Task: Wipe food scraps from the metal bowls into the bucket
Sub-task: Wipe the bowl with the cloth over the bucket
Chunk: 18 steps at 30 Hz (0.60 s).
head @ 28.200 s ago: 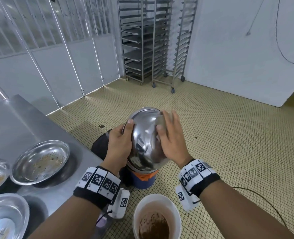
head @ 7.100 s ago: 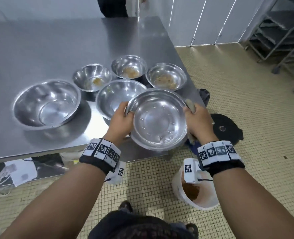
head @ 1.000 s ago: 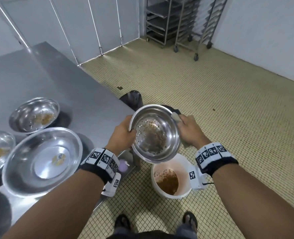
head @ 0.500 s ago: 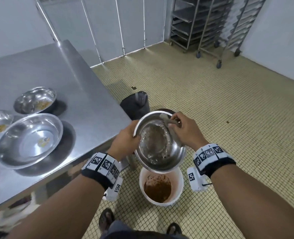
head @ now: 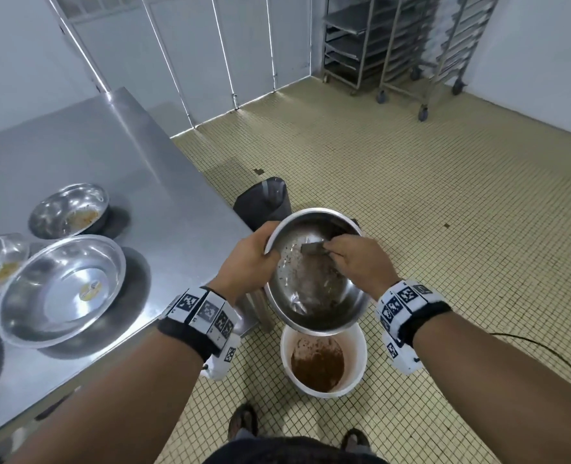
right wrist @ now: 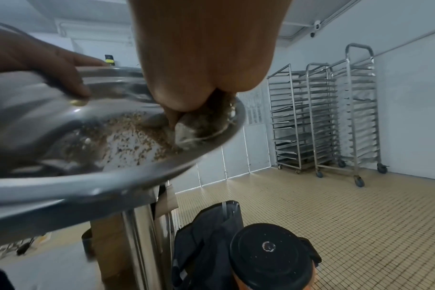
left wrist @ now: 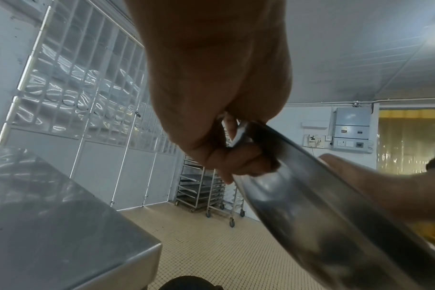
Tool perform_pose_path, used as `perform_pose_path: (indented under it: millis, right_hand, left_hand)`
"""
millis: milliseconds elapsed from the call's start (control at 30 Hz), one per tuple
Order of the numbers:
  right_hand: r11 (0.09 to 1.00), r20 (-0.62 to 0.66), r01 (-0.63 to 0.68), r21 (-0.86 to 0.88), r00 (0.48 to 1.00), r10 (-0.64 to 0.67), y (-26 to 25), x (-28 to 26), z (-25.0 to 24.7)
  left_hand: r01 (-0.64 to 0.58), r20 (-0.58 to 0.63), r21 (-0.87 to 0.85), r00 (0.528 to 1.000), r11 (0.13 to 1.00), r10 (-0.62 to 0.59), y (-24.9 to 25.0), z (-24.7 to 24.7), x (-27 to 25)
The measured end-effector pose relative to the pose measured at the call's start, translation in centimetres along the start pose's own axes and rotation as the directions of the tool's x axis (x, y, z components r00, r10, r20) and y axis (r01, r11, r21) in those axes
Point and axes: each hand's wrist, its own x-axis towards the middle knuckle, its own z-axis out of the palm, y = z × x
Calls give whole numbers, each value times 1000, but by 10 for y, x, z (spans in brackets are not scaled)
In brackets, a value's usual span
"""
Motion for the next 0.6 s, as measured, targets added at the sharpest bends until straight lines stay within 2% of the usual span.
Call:
perform_pose_path:
  millis: [133, 233, 300, 333, 500, 600]
  right_hand:
    - [995, 159, -94, 32, 983, 88, -6, -3, 0]
    - [945, 37, -179, 272, 984, 176, -14, 7, -13]
    - [924, -87, -163, 346, 975, 204, -17, 20, -19]
    - [925, -110, -153, 347, 973, 202, -19, 27, -19]
    - [949, -79, -132, 285, 984, 161, -22, 43, -1]
    - [962, -26, -90, 257, 995, 100, -20, 41, 4]
  left_hand:
    - [-12, -13, 23, 1000, 1000, 12, -8, -14, 13]
    - [-19, -6, 27, 1000, 999, 20, -11, -18, 21]
    - [-46, 11, 23, 999, 999, 46, -9, -16, 23]
    - [-57, 11, 8, 998, 998, 57, -7, -15, 25]
    - [-114, -24, -28, 993, 993, 114, 1, -5, 29]
    - [-102, -21, -78, 995, 992, 101, 0, -1, 30]
